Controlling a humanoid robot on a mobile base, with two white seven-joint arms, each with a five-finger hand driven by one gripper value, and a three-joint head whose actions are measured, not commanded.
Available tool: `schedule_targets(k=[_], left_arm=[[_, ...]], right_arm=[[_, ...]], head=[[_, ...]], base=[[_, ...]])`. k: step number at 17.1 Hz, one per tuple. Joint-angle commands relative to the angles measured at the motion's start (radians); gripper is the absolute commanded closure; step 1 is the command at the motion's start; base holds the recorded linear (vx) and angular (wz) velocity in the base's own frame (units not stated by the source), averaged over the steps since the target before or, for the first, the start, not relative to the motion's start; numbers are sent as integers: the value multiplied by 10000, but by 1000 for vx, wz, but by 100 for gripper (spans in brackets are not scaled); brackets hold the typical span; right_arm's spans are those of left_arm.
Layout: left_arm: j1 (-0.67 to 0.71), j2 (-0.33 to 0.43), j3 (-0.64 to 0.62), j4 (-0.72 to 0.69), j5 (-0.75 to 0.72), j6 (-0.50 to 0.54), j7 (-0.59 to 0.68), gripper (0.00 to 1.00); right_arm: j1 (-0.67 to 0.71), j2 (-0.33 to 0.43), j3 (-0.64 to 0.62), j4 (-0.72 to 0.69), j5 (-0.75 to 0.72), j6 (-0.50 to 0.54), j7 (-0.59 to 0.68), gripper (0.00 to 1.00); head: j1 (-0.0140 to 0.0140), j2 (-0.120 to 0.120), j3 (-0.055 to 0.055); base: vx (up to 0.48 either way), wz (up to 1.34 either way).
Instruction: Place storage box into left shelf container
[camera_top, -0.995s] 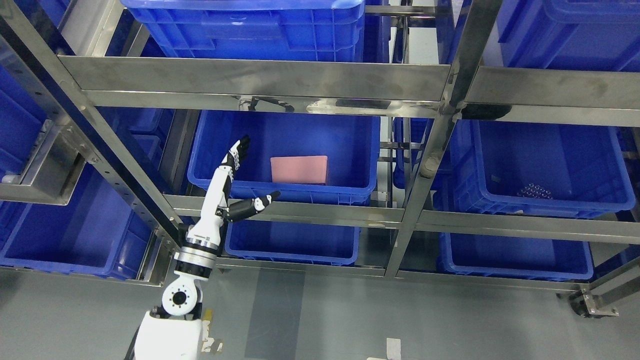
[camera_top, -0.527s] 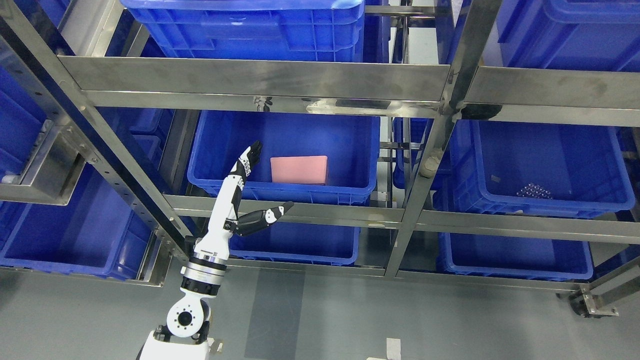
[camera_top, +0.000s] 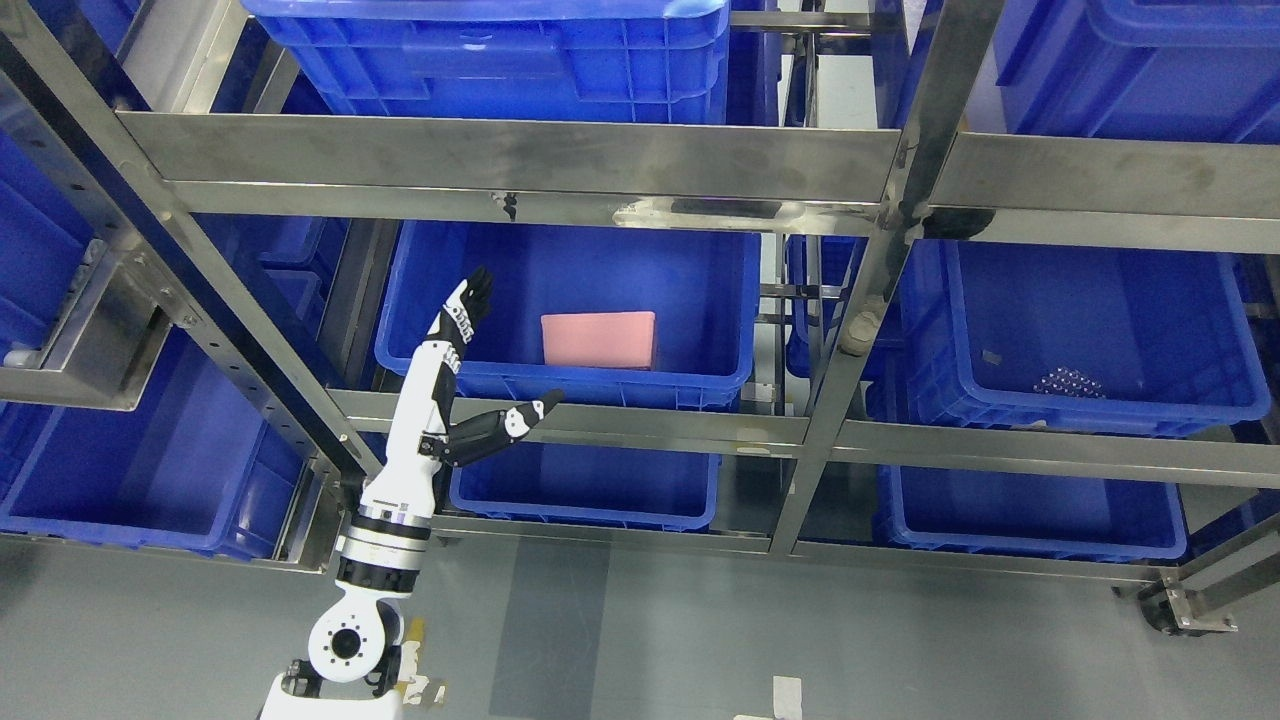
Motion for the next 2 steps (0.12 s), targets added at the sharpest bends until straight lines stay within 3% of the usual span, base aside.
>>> schedule_targets(k=[1,2], left_arm=[[53,174,89,-724,128,30,-21,0],[68,174,89,-724,128,30,-37,0]], right_arm=[[77,-175,0,-175,-31,-5,3,0],[77,-175,0,-175,-31,-5,3,0]], head=[[0,0,0],[0,0,0]], base=[[0,0],[0,0]])
